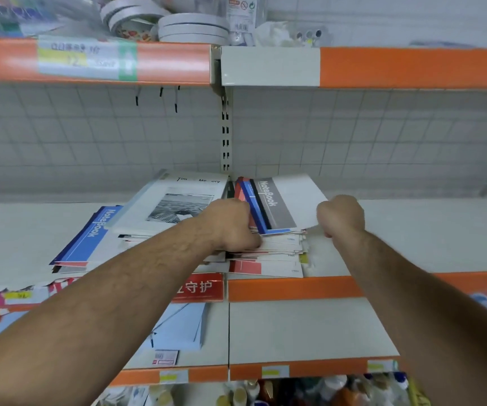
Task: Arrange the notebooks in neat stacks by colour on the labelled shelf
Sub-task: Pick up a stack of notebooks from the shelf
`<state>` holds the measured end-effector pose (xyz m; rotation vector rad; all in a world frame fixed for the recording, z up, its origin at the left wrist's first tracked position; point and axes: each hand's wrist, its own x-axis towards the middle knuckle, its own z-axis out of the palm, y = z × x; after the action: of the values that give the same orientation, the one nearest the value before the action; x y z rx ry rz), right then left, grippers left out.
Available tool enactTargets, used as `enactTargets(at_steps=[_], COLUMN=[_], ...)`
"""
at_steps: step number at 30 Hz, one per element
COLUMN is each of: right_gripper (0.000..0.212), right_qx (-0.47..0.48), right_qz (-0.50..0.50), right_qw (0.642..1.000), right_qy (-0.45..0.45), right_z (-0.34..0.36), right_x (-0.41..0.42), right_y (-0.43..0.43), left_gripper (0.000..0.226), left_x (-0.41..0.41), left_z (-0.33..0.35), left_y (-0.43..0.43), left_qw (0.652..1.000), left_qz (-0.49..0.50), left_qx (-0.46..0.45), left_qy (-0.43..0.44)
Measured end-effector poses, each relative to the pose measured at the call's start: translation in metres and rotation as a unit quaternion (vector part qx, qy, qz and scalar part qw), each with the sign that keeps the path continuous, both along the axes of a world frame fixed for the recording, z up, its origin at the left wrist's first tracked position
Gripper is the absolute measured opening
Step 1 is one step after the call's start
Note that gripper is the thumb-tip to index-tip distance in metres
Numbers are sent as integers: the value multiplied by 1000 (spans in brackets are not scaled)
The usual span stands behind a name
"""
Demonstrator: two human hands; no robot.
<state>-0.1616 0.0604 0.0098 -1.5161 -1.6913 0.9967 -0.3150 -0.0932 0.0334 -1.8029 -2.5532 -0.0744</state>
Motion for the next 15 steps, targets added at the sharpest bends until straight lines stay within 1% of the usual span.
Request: enactTargets(at_steps=[3,6,8,9,11,12,14,15], right_gripper=[12,13,8,6,10,8,4,6], right_qx=[-43,-56,-58,-66,-95,-105,-100,-92], right_qz=[-17,-13,-9,1,25,29,16,0], right_qw=[997,995,992,990,986,984,983,982], right_qy=[66,88,109,121,137,143,154,162], right_z=[-5,-10,-10,-9,-9,-8,-5,-4], right_x=[5,8,8,8,8,8,9,10], right_y=[3,0,-3,-5,-7,-9,-11,-11], left_gripper=[44,46,44,44,43,42,38,36], left_x=[-2,-3,-2,-2,0,1,2,4], left_z=[0,-1,0,0,-1,-1,0,2], left_y=[0,1,0,0,-1,-1,-2,-2], left_qw=[1000,1000,1000,1000,999,999,999,999], left_qz=[-7,-15,-18,-19,-23,-26,-27,-25], left_qx=[-17,-22,-22,-22,-20,-19,-20,-21], left_qy=[-2,0,4,5,10,13,8,0])
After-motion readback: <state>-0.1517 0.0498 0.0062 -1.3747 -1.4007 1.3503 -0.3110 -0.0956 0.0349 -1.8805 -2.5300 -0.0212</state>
